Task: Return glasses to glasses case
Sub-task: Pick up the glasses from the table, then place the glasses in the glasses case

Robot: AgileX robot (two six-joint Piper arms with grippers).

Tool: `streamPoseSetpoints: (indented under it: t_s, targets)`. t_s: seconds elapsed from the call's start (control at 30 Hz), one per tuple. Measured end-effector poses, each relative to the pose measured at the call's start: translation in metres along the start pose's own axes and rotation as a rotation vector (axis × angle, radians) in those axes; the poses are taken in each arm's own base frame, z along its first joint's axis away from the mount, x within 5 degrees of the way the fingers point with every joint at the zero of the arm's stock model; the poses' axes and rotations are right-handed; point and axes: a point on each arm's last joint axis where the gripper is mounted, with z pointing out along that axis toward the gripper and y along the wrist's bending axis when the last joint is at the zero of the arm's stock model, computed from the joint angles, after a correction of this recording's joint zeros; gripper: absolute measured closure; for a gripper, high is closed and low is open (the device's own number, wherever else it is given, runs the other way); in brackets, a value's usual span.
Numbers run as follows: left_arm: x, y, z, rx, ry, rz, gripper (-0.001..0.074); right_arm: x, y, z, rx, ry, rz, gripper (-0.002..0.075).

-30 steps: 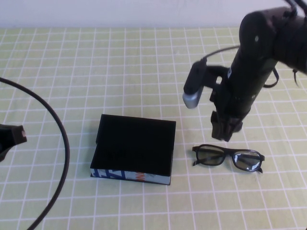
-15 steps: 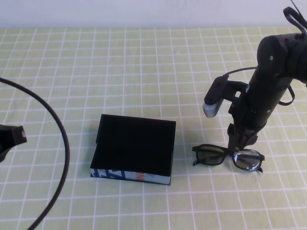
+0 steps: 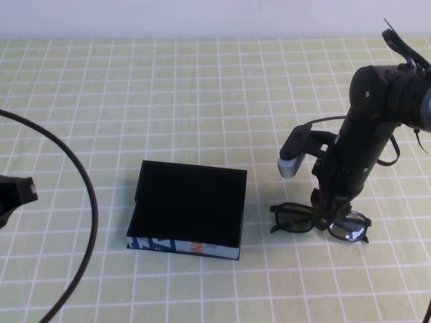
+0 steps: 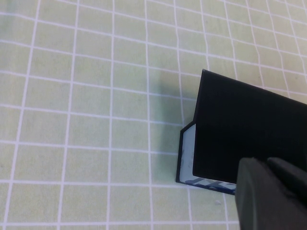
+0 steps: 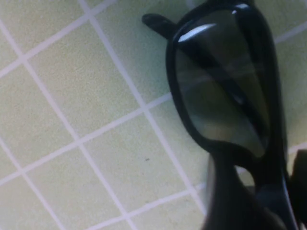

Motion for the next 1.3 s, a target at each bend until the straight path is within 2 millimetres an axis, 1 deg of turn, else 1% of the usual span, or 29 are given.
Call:
streamPoseSetpoints:
  t_s: [0.07, 0.17, 0.2, 0.23, 0.3, 0.4, 0.47, 0.53, 0.63, 0.73, 0.8, 0.9, 0.97, 1.03, 1.1, 1.17, 1.3]
  targets:
    - [0.000, 0.000, 0.000, 0.000, 0.000, 0.000, 0.0736, 0.000, 0.000, 0.003, -0.007, 0.005, 0.002, 0.0502]
    - [0.000, 0.000, 0.000, 0.000, 0.000, 0.000, 0.0736, 0.001, 0.001, 0.002, -0.019, 0.011, 0.000, 0.0649]
    - [0.000, 0.000, 0.000, 0.000, 0.000, 0.000, 0.0736, 0.001, 0.001, 0.002, -0.020, 0.011, 0.000, 0.0674]
    - [0.000, 0.000, 0.000, 0.000, 0.000, 0.000, 0.0736, 0.001, 0.002, 0.002, -0.024, 0.013, -0.004, 0.0684]
    - [0.000, 0.000, 0.000, 0.000, 0.000, 0.000, 0.0736, 0.001, 0.002, -0.001, -0.028, 0.010, -0.012, 0.0684]
    - [0.000, 0.000, 0.000, 0.000, 0.000, 0.000, 0.0736, -0.003, 0.004, -0.015, -0.019, -0.019, -0.026, 0.0684]
    - [0.000, 0.000, 0.000, 0.000, 0.000, 0.000, 0.0736, -0.008, 0.005, -0.030, -0.004, -0.053, -0.035, 0.0684]
    - [0.000, 0.000, 0.000, 0.000, 0.000, 0.002, 0.0736, -0.015, 0.006, -0.049, 0.020, -0.103, -0.046, 0.0684]
    - [0.000, 0.000, 0.000, 0.000, 0.000, 0.002, 0.0736, -0.027, 0.011, -0.078, 0.032, -0.217, -0.048, 0.0684]
    - [0.000, 0.000, 0.000, 0.000, 0.000, 0.002, 0.0736, -0.044, 0.026, -0.097, 0.010, -0.322, -0.074, 0.0684]
    - [0.000, 0.000, 0.000, 0.000, 0.002, 0.002, 0.0736, -0.060, 0.045, -0.103, -0.008, -0.361, -0.127, 0.0684]
    - [0.000, 0.000, 0.000, -0.001, 0.003, 0.002, 0.0736, -0.089, 0.078, -0.097, -0.035, -0.365, -0.233, 0.0684]
    - [0.000, 0.000, 0.000, -0.001, 0.003, 0.006, 0.0736, -0.108, 0.099, -0.085, -0.059, -0.347, -0.300, 0.0684]
    - [0.000, 0.000, 0.000, -0.001, 0.005, 0.008, 0.0736, -0.122, 0.112, -0.070, -0.079, -0.327, -0.342, 0.0684]
    - [0.001, 0.000, 0.000, -0.002, 0.012, 0.008, 0.0736, -0.134, 0.119, -0.052, -0.093, -0.300, -0.371, 0.0684]
    - [0.002, 0.000, 0.000, -0.004, 0.022, 0.008, 0.0736, -0.142, 0.121, -0.038, -0.093, -0.274, -0.390, 0.0684]
    - [0.003, 0.001, 0.000, -0.006, 0.032, 0.008, 0.0736, -0.147, 0.117, -0.017, -0.078, -0.219, -0.402, 0.0684]
